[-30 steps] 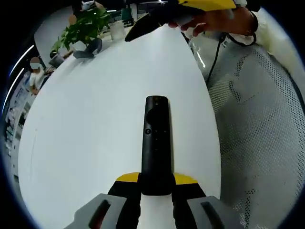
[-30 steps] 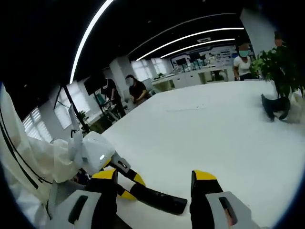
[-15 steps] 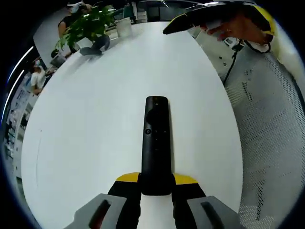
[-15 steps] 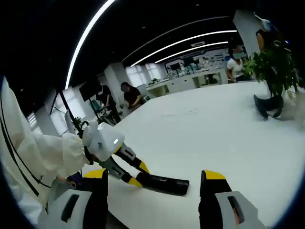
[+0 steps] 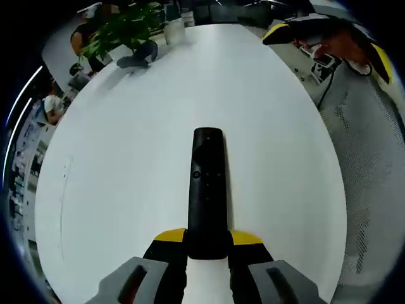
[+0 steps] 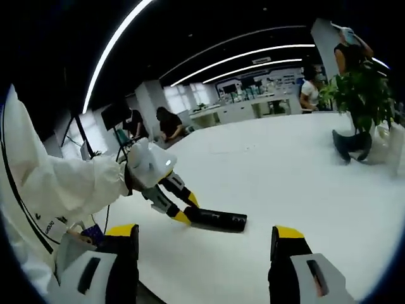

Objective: Press the specified remote control buttons in sequence, fully releasing each button before pressing the next.

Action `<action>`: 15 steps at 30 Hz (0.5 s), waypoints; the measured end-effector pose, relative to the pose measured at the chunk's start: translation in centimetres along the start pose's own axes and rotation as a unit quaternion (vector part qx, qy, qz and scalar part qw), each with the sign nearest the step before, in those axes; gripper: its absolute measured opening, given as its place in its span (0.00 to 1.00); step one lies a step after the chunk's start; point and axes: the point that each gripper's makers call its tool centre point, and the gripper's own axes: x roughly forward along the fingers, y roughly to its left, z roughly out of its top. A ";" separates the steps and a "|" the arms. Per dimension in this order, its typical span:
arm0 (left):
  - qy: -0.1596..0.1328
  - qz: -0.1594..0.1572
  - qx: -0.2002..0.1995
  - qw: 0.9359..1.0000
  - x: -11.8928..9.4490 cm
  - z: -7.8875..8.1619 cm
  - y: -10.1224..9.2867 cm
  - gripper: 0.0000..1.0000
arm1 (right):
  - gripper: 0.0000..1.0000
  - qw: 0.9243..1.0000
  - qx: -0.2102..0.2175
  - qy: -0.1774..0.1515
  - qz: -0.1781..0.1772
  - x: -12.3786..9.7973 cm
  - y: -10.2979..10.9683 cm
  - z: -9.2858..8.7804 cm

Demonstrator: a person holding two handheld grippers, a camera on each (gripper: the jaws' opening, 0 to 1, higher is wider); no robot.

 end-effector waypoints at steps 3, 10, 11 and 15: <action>0.004 0.000 0.005 1.000 0.2 0.1 1.0 0.22 | 0.88 1.000 -0.011 0.007 -0.009 -0.1 -0.1 -0.4; 0.014 0.001 0.013 1.000 0.6 0.2 3.5 0.22 | 0.92 1.000 -0.017 0.007 -0.018 -0.2 -0.3 -0.5; 0.015 0.002 0.014 1.000 0.7 0.2 3.9 0.22 | 0.92 1.000 -0.016 0.008 -0.019 -0.2 -0.3 -0.6; 0.019 0.004 0.012 1.000 1.0 0.1 5.5 0.22 | 0.92 1.000 -0.010 0.013 -0.018 0.0 -0.4 -1.0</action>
